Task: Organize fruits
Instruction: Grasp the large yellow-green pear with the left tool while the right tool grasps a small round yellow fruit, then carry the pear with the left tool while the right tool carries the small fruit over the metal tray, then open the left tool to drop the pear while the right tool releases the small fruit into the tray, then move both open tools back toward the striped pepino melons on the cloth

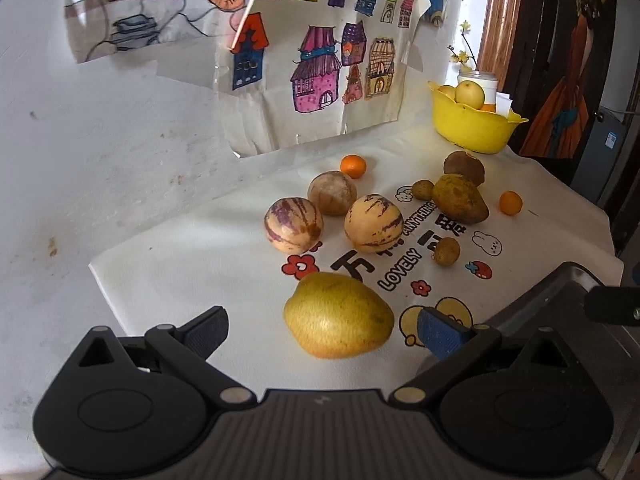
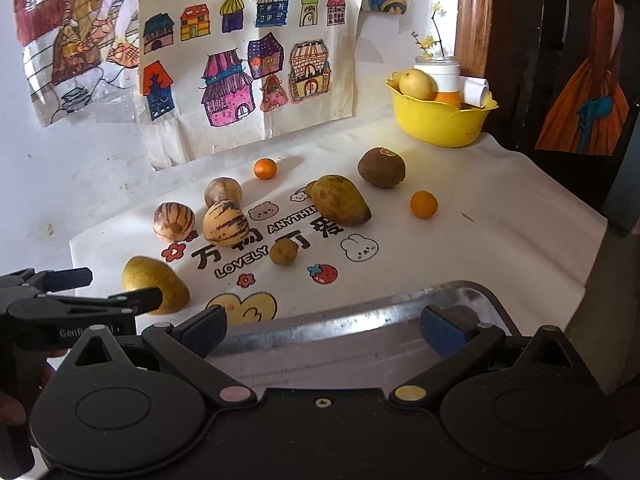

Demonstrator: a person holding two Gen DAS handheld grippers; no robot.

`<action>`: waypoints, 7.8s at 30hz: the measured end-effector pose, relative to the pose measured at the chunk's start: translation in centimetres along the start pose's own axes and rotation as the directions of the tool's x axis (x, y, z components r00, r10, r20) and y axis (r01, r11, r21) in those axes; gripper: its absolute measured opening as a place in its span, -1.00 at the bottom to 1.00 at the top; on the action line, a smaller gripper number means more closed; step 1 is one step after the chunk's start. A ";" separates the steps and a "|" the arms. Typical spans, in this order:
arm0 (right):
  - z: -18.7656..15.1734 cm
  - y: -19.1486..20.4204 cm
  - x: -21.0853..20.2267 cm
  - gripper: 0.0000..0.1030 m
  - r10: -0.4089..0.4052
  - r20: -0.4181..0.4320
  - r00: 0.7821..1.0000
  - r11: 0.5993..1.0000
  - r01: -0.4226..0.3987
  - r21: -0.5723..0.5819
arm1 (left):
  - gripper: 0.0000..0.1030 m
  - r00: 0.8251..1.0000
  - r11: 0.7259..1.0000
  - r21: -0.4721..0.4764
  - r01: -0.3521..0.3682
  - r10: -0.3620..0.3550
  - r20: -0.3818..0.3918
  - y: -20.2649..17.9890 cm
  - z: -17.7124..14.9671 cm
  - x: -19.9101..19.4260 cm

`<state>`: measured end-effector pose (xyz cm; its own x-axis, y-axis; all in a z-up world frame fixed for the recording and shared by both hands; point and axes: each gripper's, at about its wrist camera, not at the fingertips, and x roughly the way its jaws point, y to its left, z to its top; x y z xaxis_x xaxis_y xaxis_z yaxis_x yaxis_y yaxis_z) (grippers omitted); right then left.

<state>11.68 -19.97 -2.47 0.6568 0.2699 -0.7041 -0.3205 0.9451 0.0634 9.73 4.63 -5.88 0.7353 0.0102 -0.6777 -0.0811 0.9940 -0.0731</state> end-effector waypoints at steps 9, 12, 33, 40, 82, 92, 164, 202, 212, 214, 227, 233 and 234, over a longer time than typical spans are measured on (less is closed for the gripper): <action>2.4 0.0 3.5 0.99 0.013 -0.022 1.000 1.000 -0.013 -0.015 | 0.95 0.999 1.000 0.014 0.025 -0.025 -0.026 -0.4 0.7 2.9; 2.9 0.0 4.7 0.99 0.018 -0.035 0.999 1.000 -0.019 -0.017 | 0.86 0.999 0.999 0.024 0.029 -0.028 -0.044 -0.6 0.6 3.8; 4.1 0.4 11.1 0.99 0.105 -0.108 0.989 0.993 -0.110 -0.040 | 0.40 0.997 0.998 0.038 0.046 -0.044 -0.063 -0.3 0.2 5.0; 5.1 1.2 14.0 0.58 0.146 -0.140 0.979 0.984 -0.159 -0.083 | 0.40 0.997 0.999 0.030 0.042 -0.040 -0.058 0.2 0.1 4.9; 3.4 -0.7 2.9 -0.42 0.220 0.020 0.975 0.973 -0.218 -0.082 | 0.39 0.992 0.990 0.085 0.117 -0.120 0.039 -4.4 0.4 -1.6; -1.1 -4.7 -3.2 -0.42 0.150 0.077 0.986 0.989 -0.150 -0.012 | 0.39 0.982 0.968 0.167 0.186 -0.190 0.010 -9.0 -2.5 -4.9; -4.9 -5.8 -3.3 0.89 0.124 0.066 0.990 0.984 -0.131 0.119 | 0.90 0.987 0.983 0.105 0.148 -0.153 0.047 -8.0 -3.1 -5.2; 0.8 1.1 -5.3 0.99 0.224 0.199 0.954 0.968 -0.241 0.065 | 0.99 0.999 0.996 -0.082 -0.025 0.027 0.020 1.2 1.0 -4.8; 2.2 2.9 -3.2 0.99 0.250 0.173 0.953 0.966 -0.258 0.024 | 0.99 0.999 0.994 -0.101 -0.029 0.031 0.021 2.5 1.9 -3.5; 2.5 2.9 -2.8 0.99 0.250 0.171 0.953 0.966 -0.258 0.027 | 0.99 0.999 0.995 -0.097 -0.031 0.033 0.020 2.6 2.0 -3.2; 4.1 3.5 -0.1 0.99 0.264 0.129 0.956 0.963 -0.269 0.018 | 0.99 0.998 0.996 -0.075 -0.055 0.056 0.007 3.6 2.5 0.1; 4.8 3.6 1.6 0.99 0.268 0.104 0.958 0.962 -0.271 0.018 | 0.99 0.999 0.997 -0.069 -0.041 0.041 0.003 3.8 3.2 2.3; 4.9 3.6 1.9 0.99 0.269 0.098 0.958 0.962 -0.272 0.018 | 0.99 0.999 0.997 -0.071 -0.037 0.037 0.001 3.9 3.3 2.7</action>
<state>15.15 -15.15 -0.12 0.6102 0.5308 -0.5881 -0.4745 0.8393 0.2652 13.67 8.84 -5.56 0.7322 0.0469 -0.6795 -0.1555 0.9828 -0.0997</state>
